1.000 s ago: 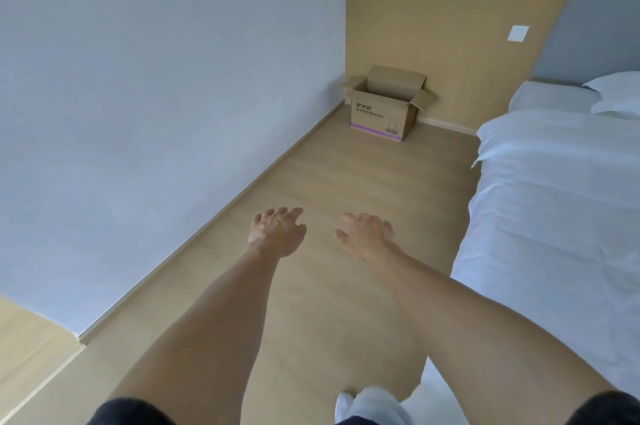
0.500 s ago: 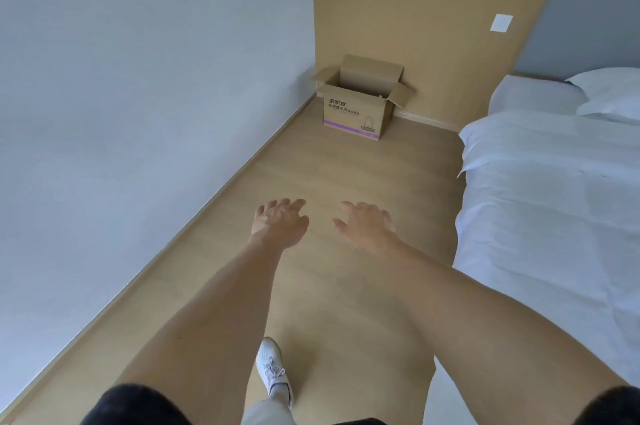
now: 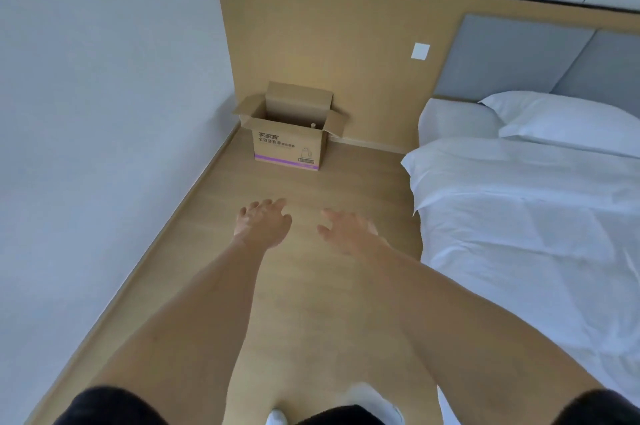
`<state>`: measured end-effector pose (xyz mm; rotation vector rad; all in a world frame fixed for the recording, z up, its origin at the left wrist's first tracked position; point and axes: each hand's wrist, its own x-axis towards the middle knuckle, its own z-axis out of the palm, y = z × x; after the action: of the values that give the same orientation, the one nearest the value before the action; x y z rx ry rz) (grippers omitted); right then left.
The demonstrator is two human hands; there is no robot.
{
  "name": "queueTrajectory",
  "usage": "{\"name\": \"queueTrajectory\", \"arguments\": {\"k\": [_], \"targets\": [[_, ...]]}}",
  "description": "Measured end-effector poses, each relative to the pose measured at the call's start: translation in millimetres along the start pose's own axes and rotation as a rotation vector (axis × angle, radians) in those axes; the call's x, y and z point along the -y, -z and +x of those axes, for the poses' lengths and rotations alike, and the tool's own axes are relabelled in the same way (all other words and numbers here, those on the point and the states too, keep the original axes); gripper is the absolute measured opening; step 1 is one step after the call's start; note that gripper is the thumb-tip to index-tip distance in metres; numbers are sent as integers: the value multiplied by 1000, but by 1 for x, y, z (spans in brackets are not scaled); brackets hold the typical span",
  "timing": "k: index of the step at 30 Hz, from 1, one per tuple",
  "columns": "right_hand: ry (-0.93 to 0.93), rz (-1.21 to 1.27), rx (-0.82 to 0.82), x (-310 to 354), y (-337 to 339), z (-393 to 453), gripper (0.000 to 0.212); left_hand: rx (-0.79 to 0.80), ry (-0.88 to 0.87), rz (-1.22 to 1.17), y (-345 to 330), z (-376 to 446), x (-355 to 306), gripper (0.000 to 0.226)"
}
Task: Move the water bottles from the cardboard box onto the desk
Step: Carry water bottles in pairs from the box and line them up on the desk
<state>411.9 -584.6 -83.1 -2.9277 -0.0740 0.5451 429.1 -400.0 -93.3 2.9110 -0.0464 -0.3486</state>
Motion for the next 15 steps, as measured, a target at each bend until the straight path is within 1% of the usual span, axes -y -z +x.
{"name": "queueTrajectory", "arguments": {"k": [8, 15], "targets": [[-38, 47, 16, 9, 32, 123, 55, 45, -97, 29, 22, 132, 0, 50], [-16, 97, 32, -1, 65, 266, 56, 43, -56, 66, 44, 267, 12, 49]]}}
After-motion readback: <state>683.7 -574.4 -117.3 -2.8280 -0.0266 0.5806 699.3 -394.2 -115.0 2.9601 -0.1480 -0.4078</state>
